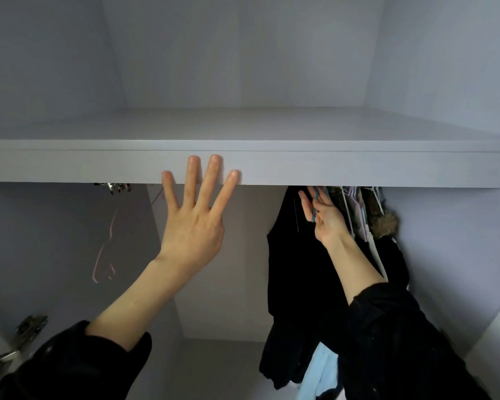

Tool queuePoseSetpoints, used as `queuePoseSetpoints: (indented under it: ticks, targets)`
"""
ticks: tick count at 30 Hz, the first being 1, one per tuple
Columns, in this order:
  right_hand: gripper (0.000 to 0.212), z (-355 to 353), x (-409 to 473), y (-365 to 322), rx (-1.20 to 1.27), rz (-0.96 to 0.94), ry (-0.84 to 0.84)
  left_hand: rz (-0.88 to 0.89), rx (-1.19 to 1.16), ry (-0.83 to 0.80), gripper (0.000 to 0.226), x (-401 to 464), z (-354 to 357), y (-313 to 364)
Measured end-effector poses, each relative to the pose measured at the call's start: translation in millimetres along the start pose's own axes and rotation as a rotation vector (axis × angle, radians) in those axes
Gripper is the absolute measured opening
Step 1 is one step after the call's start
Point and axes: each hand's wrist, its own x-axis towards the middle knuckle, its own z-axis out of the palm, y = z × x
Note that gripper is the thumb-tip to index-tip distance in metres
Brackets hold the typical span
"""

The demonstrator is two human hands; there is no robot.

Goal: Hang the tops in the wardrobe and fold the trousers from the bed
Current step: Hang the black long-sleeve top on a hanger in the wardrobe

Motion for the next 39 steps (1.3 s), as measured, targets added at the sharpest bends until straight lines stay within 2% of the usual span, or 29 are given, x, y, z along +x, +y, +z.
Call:
queuePoseSetpoints:
  ticks: [6,13,16,20,22,25,28,31,35,39]
  targets:
    - [0.044,-10.5,-0.8,1.5,-0.084,0.039,0.085,-0.005,0.02,0.012,0.101,-0.1,1.8,1.0]
    - [0.037,-10.1,-5.2,-8.7,-0.382,-0.051,0.28,-0.022,0.007,-0.03,0.1,-0.7,-1.1,1.2]
    - [0.039,-14.8,-13.5,-15.8,-0.656,-0.044,0.278,-0.04,-0.015,-0.052,0.096,-0.3,-7.3,4.5]
    - [0.037,-21.5,-40.7,-29.1,-1.262,-0.041,0.129,-0.062,-0.124,-0.101,0.09,-3.8,-19.6,6.2]
    - [0.042,-16.5,-58.9,-32.1,-1.419,-0.039,0.078,-0.08,-0.204,-0.143,0.082,-13.2,-26.6,8.0]
    - [0.045,-5.5,-89.7,-23.4,-1.574,-0.197,0.015,-0.123,-0.31,-0.224,0.067,-39.9,-40.7,11.2]
    - [0.045,9.3,-125.6,-3.6,-1.679,-0.3,-0.049,-0.193,-0.36,-0.348,0.059,-75.2,-56.1,10.0]
    - [0.045,25.0,-161.9,23.4,-1.791,-0.34,-0.192,-0.376,-0.452,-0.458,0.051,-106.8,-75.2,1.6]
    - [0.046,51.7,-225.0,78.7,-1.801,-0.25,-0.467,-0.595,-0.463,-0.565,0.047,-172.1,-119.5,-18.5]
    - [0.039,84.4,-321.2,144.4,-1.655,-0.14,-0.677,-0.779,-0.487,-0.581,0.043,-268.5,-192.2,-42.0]
